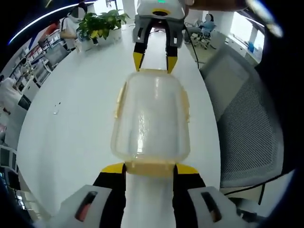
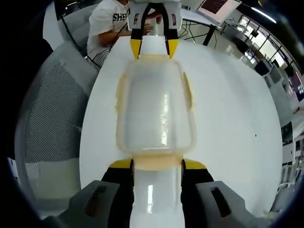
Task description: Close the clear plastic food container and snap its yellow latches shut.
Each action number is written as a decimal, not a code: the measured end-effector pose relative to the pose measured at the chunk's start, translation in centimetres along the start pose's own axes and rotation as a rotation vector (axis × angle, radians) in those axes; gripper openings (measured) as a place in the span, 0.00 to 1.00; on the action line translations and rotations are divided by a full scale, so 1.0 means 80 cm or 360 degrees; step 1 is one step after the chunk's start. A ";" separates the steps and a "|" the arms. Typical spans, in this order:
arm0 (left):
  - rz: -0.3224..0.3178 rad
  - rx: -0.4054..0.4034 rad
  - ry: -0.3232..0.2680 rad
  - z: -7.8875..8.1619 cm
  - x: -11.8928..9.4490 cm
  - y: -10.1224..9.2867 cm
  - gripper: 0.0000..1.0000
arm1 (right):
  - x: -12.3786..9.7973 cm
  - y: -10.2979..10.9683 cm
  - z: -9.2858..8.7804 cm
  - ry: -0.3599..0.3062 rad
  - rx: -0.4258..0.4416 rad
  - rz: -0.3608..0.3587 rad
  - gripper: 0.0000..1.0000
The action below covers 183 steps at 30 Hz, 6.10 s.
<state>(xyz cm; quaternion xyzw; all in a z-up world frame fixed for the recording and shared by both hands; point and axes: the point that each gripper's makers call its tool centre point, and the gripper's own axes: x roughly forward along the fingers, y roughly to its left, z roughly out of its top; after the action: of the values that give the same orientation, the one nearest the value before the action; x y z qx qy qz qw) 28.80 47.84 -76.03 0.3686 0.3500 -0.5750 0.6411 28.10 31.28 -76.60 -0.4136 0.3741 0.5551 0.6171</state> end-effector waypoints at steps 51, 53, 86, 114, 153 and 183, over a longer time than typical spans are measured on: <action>-0.0031 0.0021 -0.0036 0.144 0.099 -0.006 0.33 | -0.048 -0.011 -0.168 0.0174 0.0027 -0.0020 0.35; -0.0033 0.0020 -0.0036 0.146 0.102 -0.007 0.33 | -0.049 -0.010 -0.172 0.0180 0.0022 -0.0015 0.35; -0.0059 0.0000 -0.0010 0.155 0.121 -0.013 0.33 | -0.049 -0.004 -0.193 0.0188 0.0046 0.0028 0.35; -0.0126 0.0041 -0.0019 0.156 0.130 -0.016 0.34 | -0.042 0.008 -0.201 0.0137 0.0109 0.0102 0.33; -0.0060 -0.1679 -0.0546 0.162 0.123 -0.009 0.22 | -0.060 0.006 -0.173 -0.0541 0.1628 -0.0107 0.25; -0.0005 -0.1686 -0.0472 0.146 0.118 -0.010 0.22 | -0.048 0.028 -0.151 -0.0490 0.1726 0.0065 0.17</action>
<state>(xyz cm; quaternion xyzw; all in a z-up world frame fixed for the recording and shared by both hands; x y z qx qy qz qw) 29.17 33.06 -78.67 -0.0901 0.4979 -0.3668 0.7806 25.41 18.77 -77.82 0.0559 0.5194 0.3490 0.7780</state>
